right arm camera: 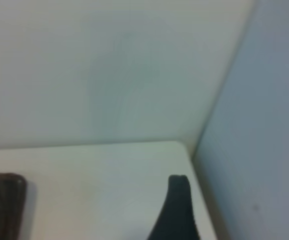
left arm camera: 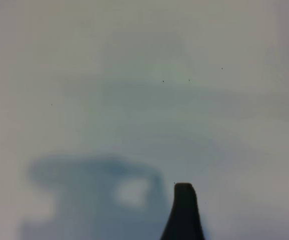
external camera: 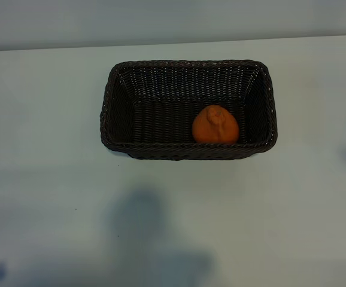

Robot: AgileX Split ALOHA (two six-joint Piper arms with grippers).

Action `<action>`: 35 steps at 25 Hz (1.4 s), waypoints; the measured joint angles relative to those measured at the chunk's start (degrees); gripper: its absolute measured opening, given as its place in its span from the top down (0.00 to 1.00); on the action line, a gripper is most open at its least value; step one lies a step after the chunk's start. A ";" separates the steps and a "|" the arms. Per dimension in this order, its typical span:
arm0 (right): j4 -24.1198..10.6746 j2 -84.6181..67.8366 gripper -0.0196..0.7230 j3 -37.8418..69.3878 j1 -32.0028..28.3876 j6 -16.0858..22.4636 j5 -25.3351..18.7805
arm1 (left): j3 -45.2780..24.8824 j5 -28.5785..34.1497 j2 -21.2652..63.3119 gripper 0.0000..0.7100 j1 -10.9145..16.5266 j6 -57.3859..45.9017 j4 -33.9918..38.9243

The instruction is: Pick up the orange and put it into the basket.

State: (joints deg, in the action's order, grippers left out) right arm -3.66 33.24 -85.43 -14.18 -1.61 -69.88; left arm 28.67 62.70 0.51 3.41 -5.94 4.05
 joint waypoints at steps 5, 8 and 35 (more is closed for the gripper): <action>-0.67 -15.67 0.19 12.55 0.00 1.14 6.04 | 0.00 0.00 0.00 0.18 0.00 0.00 0.00; 0.27 -22.63 0.19 19.57 0.00 3.05 7.40 | 0.00 0.00 0.00 0.18 0.00 0.00 0.00; 4.68 -33.72 0.19 57.52 0.00 3.55 8.53 | 0.00 0.00 0.00 0.18 0.00 0.00 0.00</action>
State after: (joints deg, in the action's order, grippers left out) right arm 1.02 -0.49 -27.90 -14.18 1.94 -61.35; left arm 28.67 62.70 0.51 3.41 -5.94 4.05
